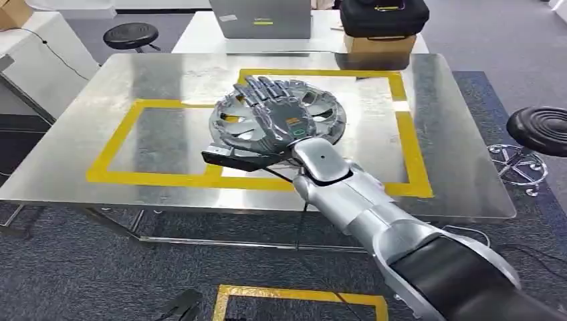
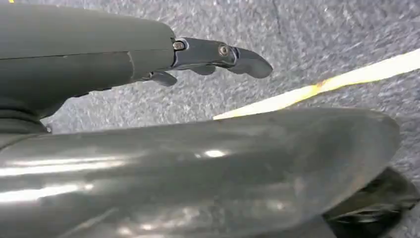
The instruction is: Take the parts from the cabinet and place them on the table.
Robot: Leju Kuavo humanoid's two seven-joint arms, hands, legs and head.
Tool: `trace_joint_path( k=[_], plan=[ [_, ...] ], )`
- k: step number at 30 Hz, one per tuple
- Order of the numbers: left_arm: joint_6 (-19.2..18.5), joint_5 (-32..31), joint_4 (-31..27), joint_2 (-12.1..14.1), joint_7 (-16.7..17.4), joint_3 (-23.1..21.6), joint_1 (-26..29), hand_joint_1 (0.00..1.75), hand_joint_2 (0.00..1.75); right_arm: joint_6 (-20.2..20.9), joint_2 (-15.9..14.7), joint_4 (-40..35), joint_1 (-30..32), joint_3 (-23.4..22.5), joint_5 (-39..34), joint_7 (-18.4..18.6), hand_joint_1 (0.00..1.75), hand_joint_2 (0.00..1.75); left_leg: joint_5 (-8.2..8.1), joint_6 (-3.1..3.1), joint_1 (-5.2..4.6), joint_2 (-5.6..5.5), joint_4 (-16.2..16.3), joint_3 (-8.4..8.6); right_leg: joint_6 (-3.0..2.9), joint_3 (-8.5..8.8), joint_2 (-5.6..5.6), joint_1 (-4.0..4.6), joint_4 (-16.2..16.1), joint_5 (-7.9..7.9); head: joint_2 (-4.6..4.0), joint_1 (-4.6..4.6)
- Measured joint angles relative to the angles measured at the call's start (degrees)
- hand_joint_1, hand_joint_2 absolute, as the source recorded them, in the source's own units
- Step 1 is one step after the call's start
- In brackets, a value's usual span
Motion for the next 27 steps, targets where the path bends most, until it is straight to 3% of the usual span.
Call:
trace_joint_path(
  k=[1, 2, 4, 5, 6, 7, 9, 10, 11, 12, 14, 15, 16, 17, 19, 20, 21, 22, 23, 25, 26, 27],
  plan=[
    [-0.02, 0.00, 0.00, 0.00, -0.02, 0.02, 0.02, 0.00, 0.00, -0.02, 0.00, 0.00, 0.18, 0.00, 0.00, 0.00, 0.00, 0.00, 0.42, 0.19, -0.08, 0.00, -0.21, 0.84, -0.04, -0.53, 0.00, 0.14, 0.00, 0.42, 0.00, -0.02],
    [-0.04, 0.00, 0.00, 0.00, -0.02, 0.07, 0.00, 0.00, 0.00, -0.02, 0.00, 0.00, 0.24, 0.00, 0.00, 0.00, 0.00, 0.00, 1.94, 0.53, -0.15, 0.00, -2.76, 2.90, -0.01, -1.13, 0.02, 0.25, 0.01, 0.92, 0.00, -0.02],
    [-0.07, 0.00, -0.02, 0.00, -0.02, 0.11, -0.15, 0.00, 0.00, -0.07, 0.00, -0.04, 0.21, 0.00, 0.00, 0.02, 0.00, 0.00, 4.67, 1.24, -0.35, 0.00, -11.80, 9.55, 0.38, -2.03, 0.11, 0.31, 0.03, 1.82, 0.00, -0.02],
    [-0.06, 0.00, -0.02, 0.00, -0.02, 0.11, -0.30, 0.00, 0.00, -0.09, 0.02, -0.09, 0.19, 0.00, 0.00, 0.02, 0.00, 0.00, 3.75, 1.45, -0.50, -0.01, -15.65, 12.46, 0.71, -2.37, 0.10, 0.41, 0.09, 2.15, 0.00, -0.04],
    [-0.06, 0.00, 0.00, -0.02, -0.02, 0.11, -0.43, 0.00, 0.00, -0.11, -0.02, -0.09, 0.11, 0.00, 0.00, 0.07, 0.00, 0.00, 4.07, 1.35, -0.75, -0.16, -16.40, 12.58, 1.03, -2.63, 0.12, 0.50, 0.03, 2.56, 0.00, 0.11],
    [-0.09, 0.00, -0.02, -0.07, -0.04, 0.11, -0.43, 0.00, 0.00, -0.11, -0.02, -0.07, 0.14, 0.00, 0.00, 0.13, 0.00, 0.00, 4.33, 1.47, -0.92, -0.20, -16.66, 12.12, 1.46, -2.60, 0.06, 0.48, -0.19, 3.10, 0.00, 0.07],
    [-0.35, -0.07, 0.00, 0.04, -0.13, 0.15, -0.21, 0.00, 0.00, -0.15, -0.02, -0.04, 0.44, 0.04, 0.15, 0.20, 0.00, 0.00, 5.13, 2.39, -1.20, -0.22, -16.68, 11.62, 2.30, -2.55, 0.03, 0.21, -1.15, 4.28, 0.00, -0.13],
    [-0.42, -0.07, 0.00, 0.02, -0.17, 0.18, -0.14, 0.00, 0.00, -0.15, -0.04, -0.02, 0.53, 0.04, 0.15, 0.39, 0.00, 0.00, 5.87, 2.92, -0.83, -0.05, -17.13, 11.27, 2.56, -2.90, -0.07, 0.09, -1.12, 4.09, 0.00, -0.31],
    [-0.52, -0.07, -0.02, 0.04, -0.17, 0.18, -0.18, 0.00, 0.00, -0.15, -0.13, 0.02, 0.58, 0.07, 0.15, 0.48, 0.00, 0.00, 6.39, 3.21, -0.87, 0.05, -17.12, 10.86, 2.72, -3.73, -0.41, 0.08, -0.05, 1.96, 0.00, -0.11],
    [-0.52, -0.07, 0.00, 0.02, -0.20, 0.18, -0.19, 0.00, 0.00, -0.17, -0.26, 0.02, 0.56, 0.07, 0.15, 0.50, 0.00, 0.00, 6.83, 3.53, -0.87, 0.09, -17.12, 10.32, 2.80, -4.56, -0.65, 0.14, 2.99, -1.28, 0.00, 0.04],
    [-0.57, -0.07, 0.00, 0.02, -0.20, 0.18, -0.15, 0.00, 0.00, -0.17, -0.26, 0.02, 0.55, 0.11, 0.15, 0.50, 0.00, 0.00, 7.95, 3.85, -1.05, 0.09, -17.10, 8.93, 3.00, -7.22, -0.73, 0.20, 12.67, -7.36, 0.00, 0.07],
    [-0.57, -0.07, 0.00, 0.00, -0.19, 0.18, -0.12, 0.00, 0.00, -0.17, -0.26, 0.04, 0.62, 0.11, 0.15, 0.50, 0.00, 0.00, 8.55, 3.90, -1.16, 0.10, -17.09, 8.12, 2.95, -7.83, -0.73, 0.28, 16.15, -8.61, 0.00, 0.07],
    [-0.57, -0.07, -0.02, 0.02, -0.20, 0.18, -0.09, 0.00, 0.00, -0.17, -0.26, 0.07, 0.72, 0.11, 0.15, 0.50, 0.00, 0.00, 9.16, 3.91, -1.25, 0.10, -17.08, 7.34, 2.80, -7.11, -0.72, 0.41, 16.94, -8.12, 0.00, 0.04],
    [-0.57, -0.07, -0.02, 0.02, -0.19, 0.18, -0.08, 0.00, 0.00, -0.17, -0.26, 0.07, 0.73, 0.13, 0.15, 0.50, 0.00, 0.00, 9.72, 3.90, -1.32, 0.10, -17.06, 6.61, 2.58, -5.34, -0.72, 0.56, 15.62, -6.73, 0.00, 0.09],
    [-0.57, -0.07, -0.02, 0.00, -0.20, 0.18, -0.09, 0.00, 0.00, -0.22, -0.26, 0.04, 0.59, 0.13, 0.15, 0.48, 0.00, 0.00, 10.79, 3.70, -1.39, 0.05, -17.05, 5.41, 1.93, 1.28, -0.73, 0.95, 7.99, -3.85, 0.00, 0.07],
    [-0.57, -0.07, -0.02, -0.04, -0.19, 0.18, -0.13, 0.00, 0.00, -0.24, -0.22, 0.00, 0.37, 0.18, 0.15, 0.48, 0.00, 0.00, 11.28, 3.51, -1.38, 0.04, -16.91, 5.17, 1.48, 5.14, -0.76, 1.19, 3.05, -4.96, 0.00, 0.07],
    [-0.57, -0.09, 0.00, -0.07, -0.22, 0.18, -0.13, 0.00, 0.00, -0.31, -0.02, -0.09, 0.16, 0.20, 0.15, 0.44, 0.00, 0.00, 11.69, 3.19, -1.65, -0.01, -16.83, 4.77, 1.26, 7.62, -0.80, 1.35, -0.98, -6.33, 0.00, 0.07],
    [-0.57, -0.09, -0.02, -0.07, -0.28, 0.18, -0.09, 0.00, 0.00, -0.39, 0.04, -0.07, 0.14, 0.24, 0.15, 0.42, 0.00, 0.00, 12.31, 2.84, -1.54, 0.09, -17.14, 4.88, 1.20, 6.94, -0.71, 1.49, -0.34, -5.75, 0.00, -0.14],
    [-0.57, -0.09, 0.00, -0.07, -0.35, 0.18, -0.11, 0.00, 0.00, -0.44, 0.04, -0.07, 0.05, 0.26, 0.15, 0.42, 0.00, 0.00, 12.71, 2.49, -1.38, 0.08, -17.17, 4.85, 0.90, 6.57, -0.68, 1.60, -0.59, -5.72, 0.00, 0.31],
    [-0.57, -0.09, 0.00, -0.04, -0.35, 0.20, -0.04, 0.00, 0.00, -0.46, 0.04, -0.02, 0.20, 0.31, 0.15, 0.39, 0.00, 0.00, 13.49, 1.74, -1.41, 0.04, -17.62, 4.59, 0.00, 6.22, -0.73, 1.32, -0.98, -4.49, 0.00, 0.26],
    [-0.57, -0.09, 0.00, -0.04, -0.35, 0.22, 0.02, 0.00, 0.00, -0.46, 0.07, -0.02, 0.14, 0.33, 0.15, 0.39, 0.00, 0.00, 11.65, 1.43, -1.32, 0.03, -17.07, 4.01, -0.38, 5.75, -0.89, 1.11, -1.18, -3.76, 0.00, 0.20],
    [-0.59, -0.09, 0.00, -0.04, -0.35, 0.22, 0.03, 0.00, 0.00, -0.46, 0.18, -0.02, 0.12, 0.35, 0.15, 0.37, 0.00, 0.00, 8.03, 1.18, -1.28, 0.04, -14.47, 3.09, -0.78, 5.02, -0.86, 1.04, -1.27, -2.93, 0.00, -0.26]
  ],
)
